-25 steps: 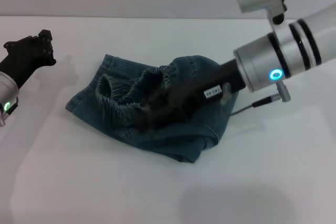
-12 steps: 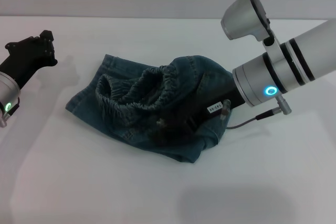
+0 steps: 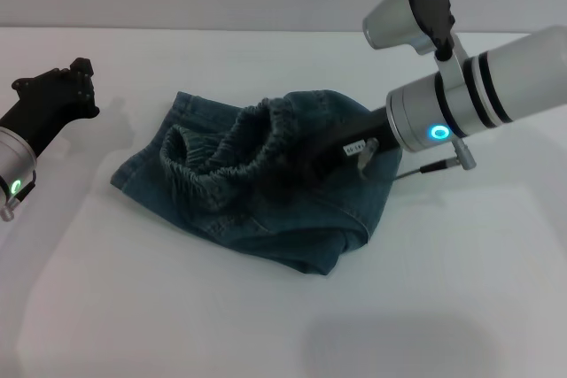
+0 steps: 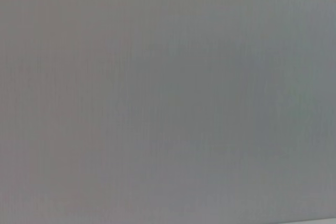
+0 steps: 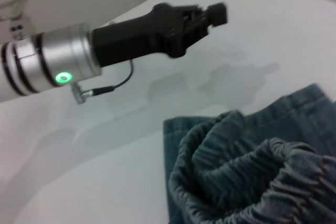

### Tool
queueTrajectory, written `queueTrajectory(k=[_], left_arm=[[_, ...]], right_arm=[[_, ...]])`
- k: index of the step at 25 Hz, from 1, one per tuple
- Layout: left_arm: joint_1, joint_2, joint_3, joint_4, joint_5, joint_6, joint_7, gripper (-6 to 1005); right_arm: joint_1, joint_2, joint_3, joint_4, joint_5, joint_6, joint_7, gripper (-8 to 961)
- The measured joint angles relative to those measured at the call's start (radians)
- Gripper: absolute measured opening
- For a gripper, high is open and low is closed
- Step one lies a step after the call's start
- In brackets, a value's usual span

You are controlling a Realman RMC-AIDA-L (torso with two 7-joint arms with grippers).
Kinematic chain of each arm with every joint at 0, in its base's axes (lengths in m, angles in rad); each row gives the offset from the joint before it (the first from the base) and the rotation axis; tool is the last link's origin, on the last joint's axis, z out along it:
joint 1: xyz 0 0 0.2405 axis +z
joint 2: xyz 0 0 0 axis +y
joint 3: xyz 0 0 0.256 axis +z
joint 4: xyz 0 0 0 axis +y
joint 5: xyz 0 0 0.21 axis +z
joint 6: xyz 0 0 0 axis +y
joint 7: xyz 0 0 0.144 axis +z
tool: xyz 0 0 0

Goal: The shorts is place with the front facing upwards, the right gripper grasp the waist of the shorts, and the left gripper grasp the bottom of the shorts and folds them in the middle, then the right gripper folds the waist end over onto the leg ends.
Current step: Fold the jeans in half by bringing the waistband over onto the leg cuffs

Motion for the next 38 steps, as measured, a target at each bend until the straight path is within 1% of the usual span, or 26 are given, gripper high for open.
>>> queueTrajectory(k=[5,9,13,17,20,23,26,28,30,33,38], left_arm=[[0.0,0.0,0.0,-0.001,0.0,0.0,0.0,20],[0.002,0.0,-0.001,-0.001,0.0,-0.001,0.0,20],[0.002,0.001,-0.001,-0.004,0.0,-0.003,0.0,20],[0.003,0.002,-0.001,-0.008,-0.004,-0.002,0.0,20],[0.006,0.004,-0.001,-0.012,-0.013,-0.001,0.0,20],[0.011,0.005,-0.001,-0.012,-0.023,0.0,0.0,20],[0.012,0.006,-0.001,-0.012,-0.025,0.0,0.0,20],[0.012,0.006,-0.001,-0.012,-0.025,0.0,0.002,20],[0.01,0.007,-0.001,-0.012,-0.026,0.0,0.005,20],[0.005,0.006,-0.001,-0.012,-0.027,0.0,0.007,20],[0.0,0.005,-0.001,-0.011,-0.027,0.0,0.008,19]], right_arm=[[0.025,0.002,0.006,0.0,0.004,0.063,-0.021,547],[0.045,0.004,0.005,0.0,0.008,0.155,-0.024,548],[0.087,0.008,0.0,0.033,0.08,0.241,-0.096,548],[0.12,0.007,-0.001,0.063,0.136,0.257,-0.15,548],[0.11,0.007,-0.002,0.047,0.137,0.222,-0.151,548],[0.059,0.007,-0.002,-0.01,0.166,0.144,-0.157,547],[-0.007,0.007,-0.002,-0.08,0.222,0.029,-0.184,547],[-0.033,0.005,-0.003,-0.103,0.254,-0.046,-0.196,547],[-0.044,0.001,-0.003,-0.1,0.266,-0.114,-0.195,547],[-0.044,-0.001,-0.003,-0.065,0.262,-0.138,-0.176,547],[-0.019,0.003,-0.021,0.034,0.26,-0.089,-0.176,547]])
